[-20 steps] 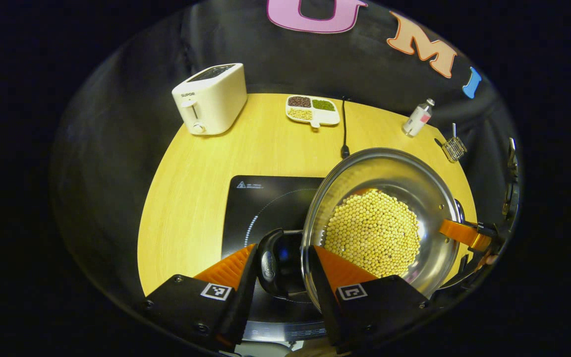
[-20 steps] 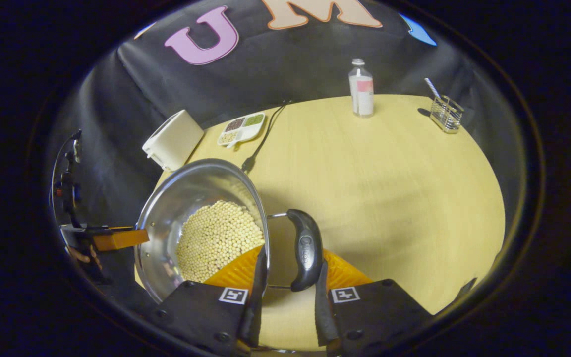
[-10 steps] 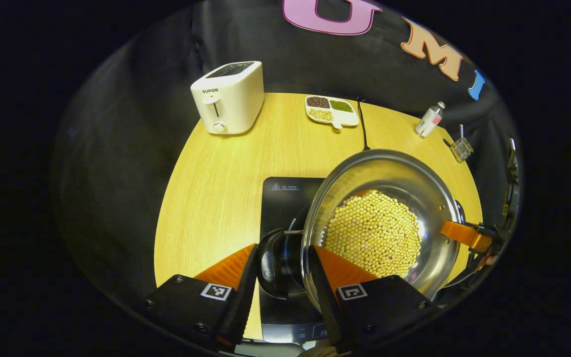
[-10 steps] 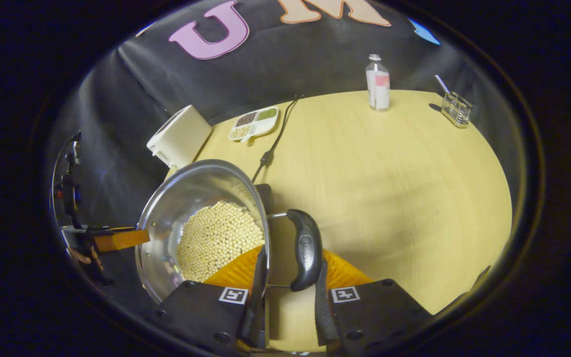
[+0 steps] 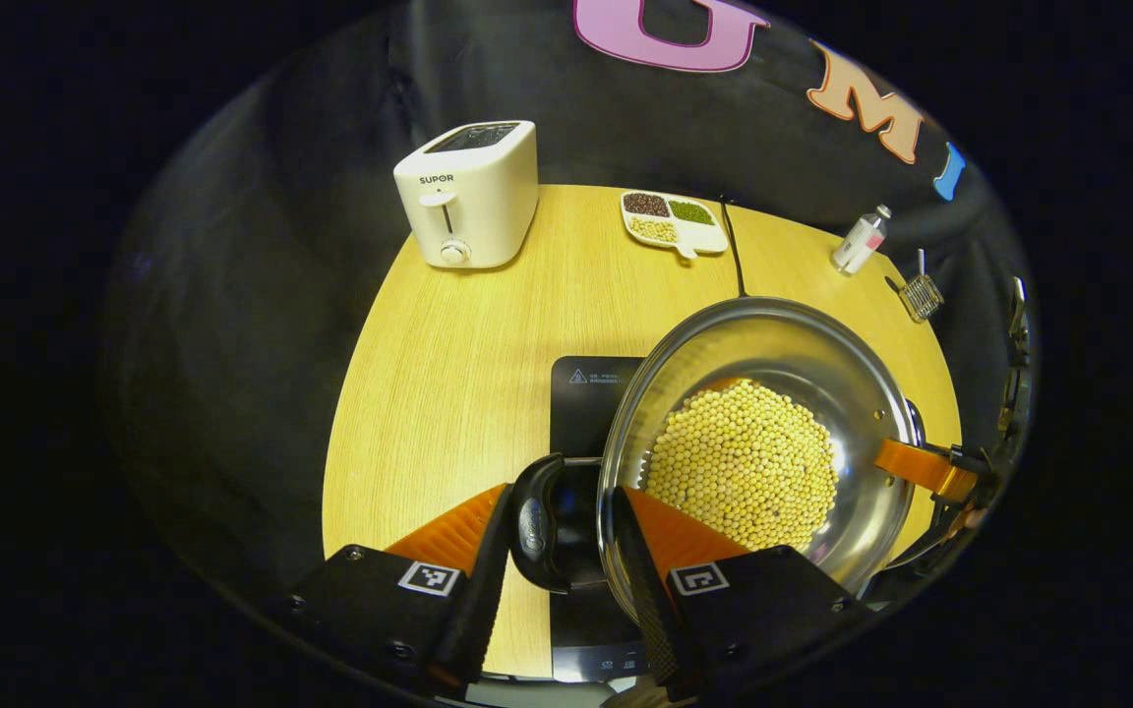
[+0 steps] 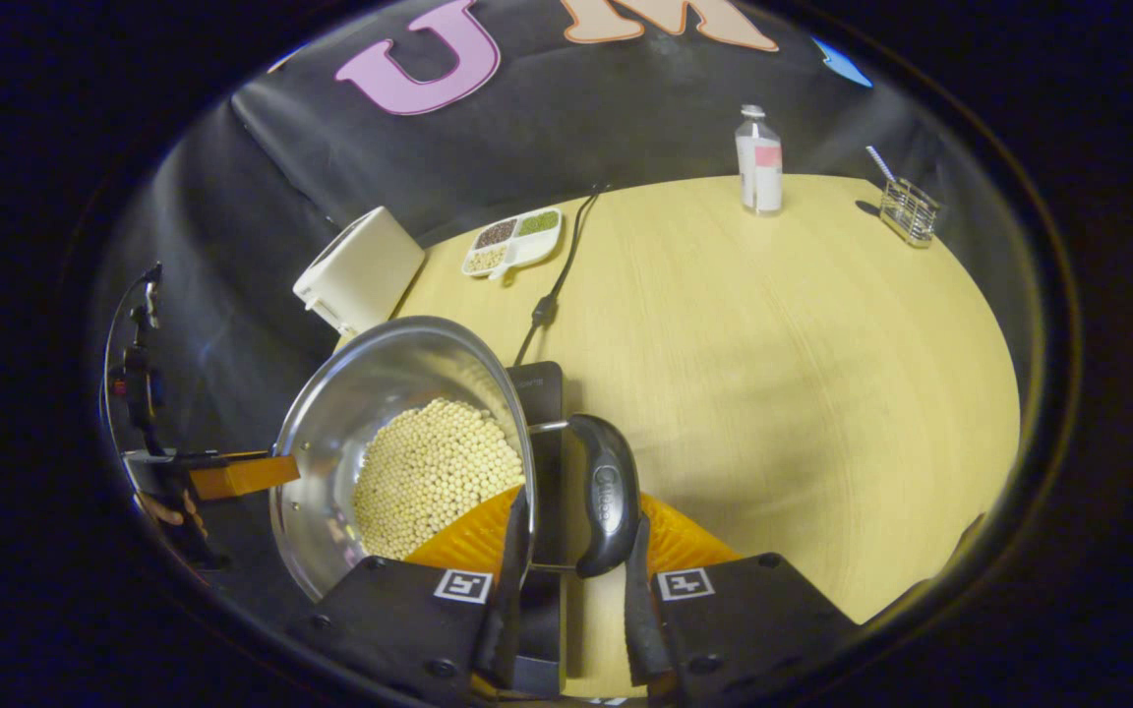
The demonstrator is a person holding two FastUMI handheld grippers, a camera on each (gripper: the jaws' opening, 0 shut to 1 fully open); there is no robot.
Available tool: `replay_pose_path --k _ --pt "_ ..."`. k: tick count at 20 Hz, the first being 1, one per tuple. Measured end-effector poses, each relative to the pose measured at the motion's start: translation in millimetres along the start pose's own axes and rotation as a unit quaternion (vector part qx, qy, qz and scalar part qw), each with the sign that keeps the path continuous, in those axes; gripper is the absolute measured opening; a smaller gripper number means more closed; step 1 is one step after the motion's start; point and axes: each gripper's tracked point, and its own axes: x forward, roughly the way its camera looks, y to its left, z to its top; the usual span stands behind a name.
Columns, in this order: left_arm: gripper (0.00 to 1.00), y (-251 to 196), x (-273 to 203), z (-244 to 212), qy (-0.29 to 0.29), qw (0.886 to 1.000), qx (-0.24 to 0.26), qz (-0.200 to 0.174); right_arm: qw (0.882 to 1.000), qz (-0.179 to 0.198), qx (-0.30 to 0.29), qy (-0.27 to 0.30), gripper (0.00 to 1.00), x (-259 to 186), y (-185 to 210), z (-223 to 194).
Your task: First push the handle of the pot to place it horizontally, then grasp the pot with both hands and set it on the induction cooktop.
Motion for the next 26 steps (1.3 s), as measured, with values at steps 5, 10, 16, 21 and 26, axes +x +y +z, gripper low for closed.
replay_pose_path --k 5,10,16,21,26 --pt "0.65 1.3 0.7 -0.6 -0.002 1.000 0.000 -0.005 1.000 0.005 0.014 -0.003 0.41 -3.1 -3.6 2.4" --pt "0.67 2.3 0.9 -0.9 -0.003 1.000 -0.001 -0.007 1.000 0.008 0.014 -0.005 0.46 -3.8 -2.7 2.6" --pt "0.71 8.1 0.2 1.8 -0.011 1.000 -0.011 0.006 1.000 0.005 0.013 -0.015 0.55 -2.5 -6.6 4.8" --pt "0.89 14.0 -6.9 9.2 -0.039 0.999 -0.010 0.024 1.000 0.002 0.009 -0.026 0.89 -8.3 -18.9 11.3" --pt "0.89 22.3 -19.1 30.1 -0.094 0.993 0.008 0.069 0.999 0.015 0.010 -0.046 0.94 -21.7 -26.1 24.2"
